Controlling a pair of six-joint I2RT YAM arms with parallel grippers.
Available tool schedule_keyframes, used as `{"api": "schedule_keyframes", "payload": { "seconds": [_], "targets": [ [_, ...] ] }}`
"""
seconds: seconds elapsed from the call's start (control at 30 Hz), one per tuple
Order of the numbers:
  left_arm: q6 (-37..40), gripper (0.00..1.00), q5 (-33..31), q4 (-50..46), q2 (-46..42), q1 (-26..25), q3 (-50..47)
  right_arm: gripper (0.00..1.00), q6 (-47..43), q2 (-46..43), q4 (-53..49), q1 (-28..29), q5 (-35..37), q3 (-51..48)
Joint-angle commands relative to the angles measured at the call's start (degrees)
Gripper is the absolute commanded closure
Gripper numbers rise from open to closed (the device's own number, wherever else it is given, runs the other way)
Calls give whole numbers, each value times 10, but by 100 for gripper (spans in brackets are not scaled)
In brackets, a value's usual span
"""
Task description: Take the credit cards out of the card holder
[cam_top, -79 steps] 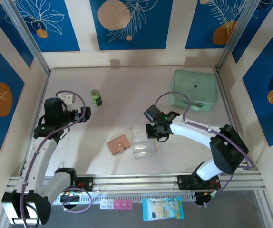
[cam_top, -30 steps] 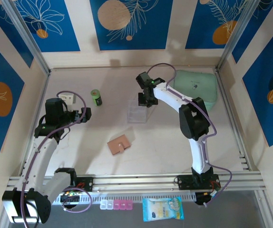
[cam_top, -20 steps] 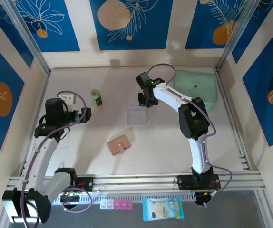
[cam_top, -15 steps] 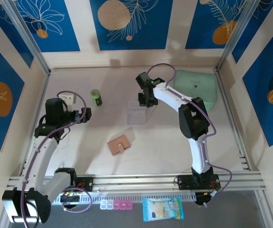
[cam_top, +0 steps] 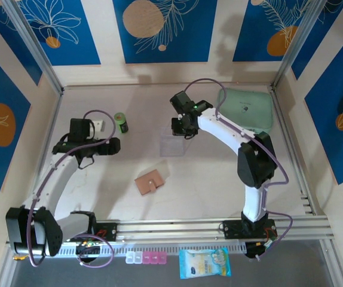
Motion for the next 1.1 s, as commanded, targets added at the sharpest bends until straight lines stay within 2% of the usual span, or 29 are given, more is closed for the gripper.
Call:
{"api": "schedule_keyframes", "payload": {
  "seconds": [0.0,0.23,0.5,0.8,1.07],
  "targets": [
    [-33,8,11,-36,10,-37,25,72,21,-44,13,18,-37,-37],
    [-85,9,13,-15,32,-138,12,69,51,-109,42,54,-52,-129],
    [-118,12,45,33,87,-211,-19,68,91,-175,74,82,-56,-250],
    [-127,11,80,97,157,-245,-42,65,139,-242,77,113,-32,-337],
    [-145,11,84,120,206,-270,-52,63,160,-280,68,128,-13,-372]
  ]
}}
